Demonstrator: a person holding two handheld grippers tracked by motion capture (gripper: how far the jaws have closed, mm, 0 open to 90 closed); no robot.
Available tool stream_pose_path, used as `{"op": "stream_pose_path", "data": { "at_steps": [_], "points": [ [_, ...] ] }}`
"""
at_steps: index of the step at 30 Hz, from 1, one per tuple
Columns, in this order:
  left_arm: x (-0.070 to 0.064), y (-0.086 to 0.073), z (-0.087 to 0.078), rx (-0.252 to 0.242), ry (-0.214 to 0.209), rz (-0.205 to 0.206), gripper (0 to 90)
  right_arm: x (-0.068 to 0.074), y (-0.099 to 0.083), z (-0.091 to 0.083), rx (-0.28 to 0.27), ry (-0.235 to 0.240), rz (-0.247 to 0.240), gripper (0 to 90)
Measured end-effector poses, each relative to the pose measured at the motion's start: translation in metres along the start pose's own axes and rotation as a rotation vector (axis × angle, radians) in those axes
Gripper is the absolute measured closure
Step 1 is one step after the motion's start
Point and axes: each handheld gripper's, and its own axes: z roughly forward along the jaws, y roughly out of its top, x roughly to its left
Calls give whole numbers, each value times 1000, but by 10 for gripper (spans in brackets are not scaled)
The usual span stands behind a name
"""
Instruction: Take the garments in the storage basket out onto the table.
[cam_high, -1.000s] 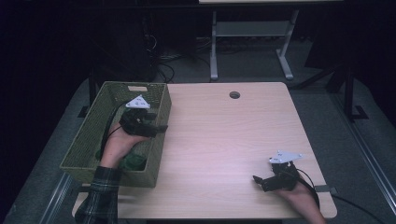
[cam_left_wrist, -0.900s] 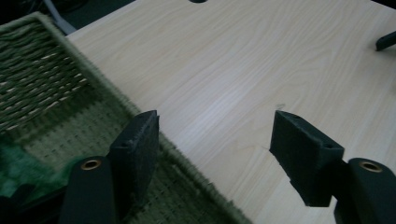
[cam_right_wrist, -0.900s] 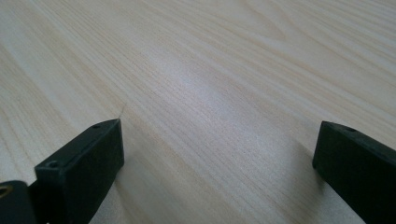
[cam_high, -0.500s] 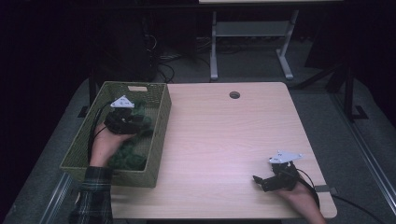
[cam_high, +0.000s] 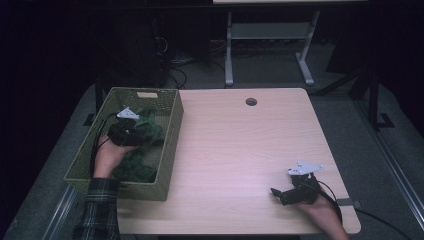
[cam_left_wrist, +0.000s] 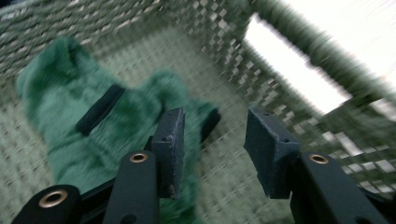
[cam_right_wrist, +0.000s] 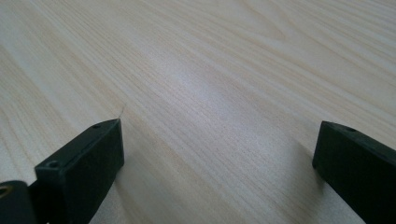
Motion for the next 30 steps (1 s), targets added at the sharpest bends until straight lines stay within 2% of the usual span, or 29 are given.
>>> {"op": "stream_pose_path", "data": {
  "at_steps": [3,5,10,14,18,20,22,23,24,30],
  "points": [
    [4,-4,6,21,3,-13,534,0,0,0,0,0,0,16],
    [5,-5,9,45,22,-7,533,0,0,0,1,0,3,16],
    [7,-9,17,82,28,-15,528,0,0,0,0,-2,3,16],
    [9,-12,23,121,40,-10,552,0,0,0,0,-3,1,16],
    [11,-16,27,145,42,-27,581,0,0,0,1,-3,4,16],
    [12,-17,29,164,37,-26,619,0,0,0,-1,-4,2,16],
    [12,-17,29,177,34,-25,715,0,0,0,-1,-4,3,16],
    [12,-18,29,184,33,-28,715,0,0,0,-1,-4,3,16],
    [12,-18,29,184,31,-35,786,0,0,0,0,-4,3,16],
    [14,-18,28,212,6,-86,861,0,0,0,0,-4,3,16]
  ]
}}
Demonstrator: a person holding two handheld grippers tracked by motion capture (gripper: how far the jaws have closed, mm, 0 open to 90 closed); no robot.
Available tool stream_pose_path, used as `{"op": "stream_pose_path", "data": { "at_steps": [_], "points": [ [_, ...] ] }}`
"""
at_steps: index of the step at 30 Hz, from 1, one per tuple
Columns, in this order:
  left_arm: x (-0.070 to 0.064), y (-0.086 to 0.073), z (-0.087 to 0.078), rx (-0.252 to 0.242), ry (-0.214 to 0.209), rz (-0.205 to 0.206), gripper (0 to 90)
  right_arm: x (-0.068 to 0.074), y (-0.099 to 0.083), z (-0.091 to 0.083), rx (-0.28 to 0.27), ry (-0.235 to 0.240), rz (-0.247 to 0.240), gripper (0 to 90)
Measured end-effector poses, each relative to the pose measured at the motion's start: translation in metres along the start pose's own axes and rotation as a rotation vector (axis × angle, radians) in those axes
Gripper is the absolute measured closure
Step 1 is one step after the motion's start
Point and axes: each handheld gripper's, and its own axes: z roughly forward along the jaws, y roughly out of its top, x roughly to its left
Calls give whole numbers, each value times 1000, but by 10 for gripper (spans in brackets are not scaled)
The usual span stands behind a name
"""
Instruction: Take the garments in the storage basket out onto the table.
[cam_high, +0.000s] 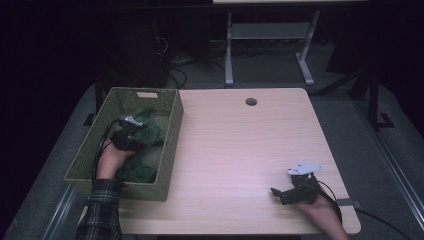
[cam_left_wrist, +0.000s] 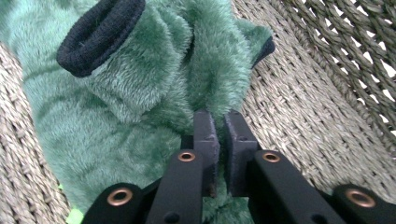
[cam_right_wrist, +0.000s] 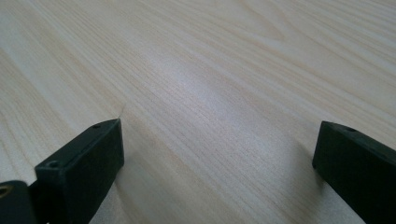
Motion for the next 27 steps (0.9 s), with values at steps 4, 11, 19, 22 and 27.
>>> {"op": "stream_pose_path", "data": {
  "at_steps": [4,11,19,22,27],
  "points": [
    [1,0,-5,-19,-14,-33,873,0,0,0,0,0,1,16],
    [4,-2,-22,-91,-53,-72,876,0,0,0,0,-5,8,17],
    [8,-5,-46,-180,-96,-114,879,0,0,0,0,-4,8,16],
    [8,-4,-55,-212,-120,-126,881,0,0,0,1,-7,10,16],
    [5,3,-65,-237,-147,-131,881,0,0,0,3,-7,15,16]
  ]
}}
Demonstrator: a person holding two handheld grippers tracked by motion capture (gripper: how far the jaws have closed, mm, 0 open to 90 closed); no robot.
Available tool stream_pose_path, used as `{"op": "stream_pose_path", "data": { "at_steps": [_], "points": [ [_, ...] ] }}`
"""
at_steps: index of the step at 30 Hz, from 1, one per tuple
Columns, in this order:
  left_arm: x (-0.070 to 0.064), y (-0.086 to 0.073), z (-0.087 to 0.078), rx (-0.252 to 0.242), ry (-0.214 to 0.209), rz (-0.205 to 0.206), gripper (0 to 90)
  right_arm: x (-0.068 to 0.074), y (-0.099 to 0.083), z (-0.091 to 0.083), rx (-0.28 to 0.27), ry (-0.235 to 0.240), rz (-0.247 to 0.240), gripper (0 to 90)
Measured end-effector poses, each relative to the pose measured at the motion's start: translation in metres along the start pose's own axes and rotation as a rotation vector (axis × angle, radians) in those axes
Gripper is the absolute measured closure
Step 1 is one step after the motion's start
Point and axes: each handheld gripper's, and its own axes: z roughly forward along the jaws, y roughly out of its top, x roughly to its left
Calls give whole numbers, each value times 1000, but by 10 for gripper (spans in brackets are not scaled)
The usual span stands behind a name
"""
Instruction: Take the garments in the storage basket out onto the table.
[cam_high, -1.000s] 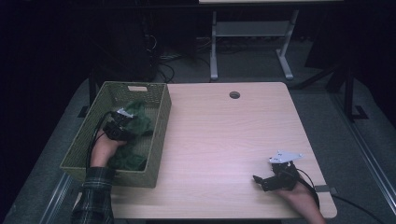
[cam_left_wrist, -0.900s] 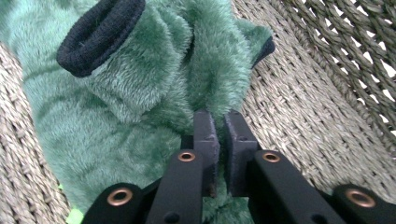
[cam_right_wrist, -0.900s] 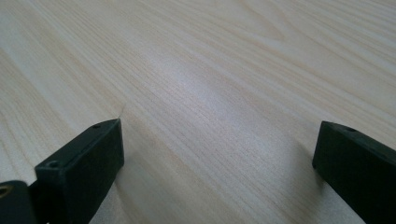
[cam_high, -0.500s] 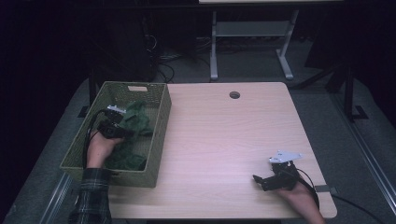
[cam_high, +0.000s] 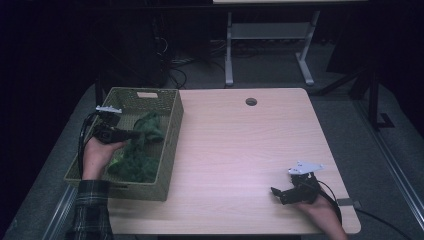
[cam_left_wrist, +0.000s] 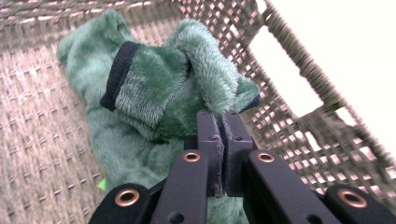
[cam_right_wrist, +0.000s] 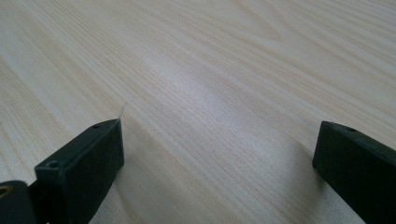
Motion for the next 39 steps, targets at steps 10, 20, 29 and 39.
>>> {"op": "stream_pose_path", "data": {
  "at_steps": [10,20,29,39],
  "points": [
    [-2,18,-27,-83,-57,-22,883,0,0,0,-3,-3,3,16],
    [-8,32,-56,-175,-80,-12,888,0,0,0,-2,-4,3,16],
    [-29,59,-83,-245,-132,31,889,0,0,0,-4,-5,3,16],
    [-52,88,-105,-299,-161,80,888,0,0,0,-3,-6,7,16]
  ]
}}
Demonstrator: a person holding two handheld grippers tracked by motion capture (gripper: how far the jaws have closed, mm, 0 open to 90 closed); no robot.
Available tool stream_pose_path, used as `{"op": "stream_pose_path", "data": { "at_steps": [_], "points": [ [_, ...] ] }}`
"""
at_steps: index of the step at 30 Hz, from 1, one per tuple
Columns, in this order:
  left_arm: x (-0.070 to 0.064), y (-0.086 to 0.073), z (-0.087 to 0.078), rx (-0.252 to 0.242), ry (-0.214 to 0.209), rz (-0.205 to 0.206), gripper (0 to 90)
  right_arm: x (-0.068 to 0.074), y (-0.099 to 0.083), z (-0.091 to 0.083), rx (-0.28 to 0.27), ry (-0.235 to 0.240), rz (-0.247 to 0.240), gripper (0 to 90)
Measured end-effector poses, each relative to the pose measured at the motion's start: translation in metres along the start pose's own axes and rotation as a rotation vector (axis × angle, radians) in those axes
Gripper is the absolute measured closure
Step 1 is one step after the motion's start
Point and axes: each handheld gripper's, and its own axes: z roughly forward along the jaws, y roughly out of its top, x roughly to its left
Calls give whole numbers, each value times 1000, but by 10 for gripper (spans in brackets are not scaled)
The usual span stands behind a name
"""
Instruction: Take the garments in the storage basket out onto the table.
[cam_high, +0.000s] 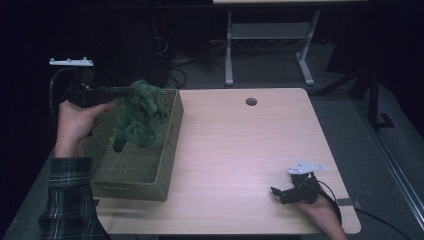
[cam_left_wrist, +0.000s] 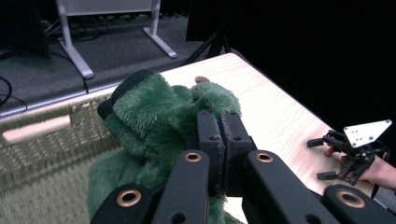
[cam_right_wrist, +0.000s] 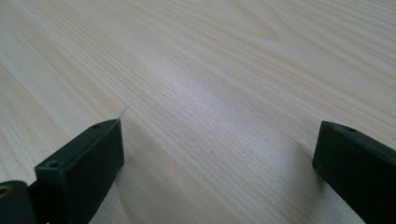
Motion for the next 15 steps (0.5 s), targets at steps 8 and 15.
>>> {"op": "stream_pose_path", "data": {
  "at_steps": [8,15],
  "points": [
    [-19,14,13,-15,-47,33,889,0,0,0,0,-1,0,16],
    [-37,21,35,-20,-103,63,888,0,0,0,0,-1,-1,16]
  ]
}}
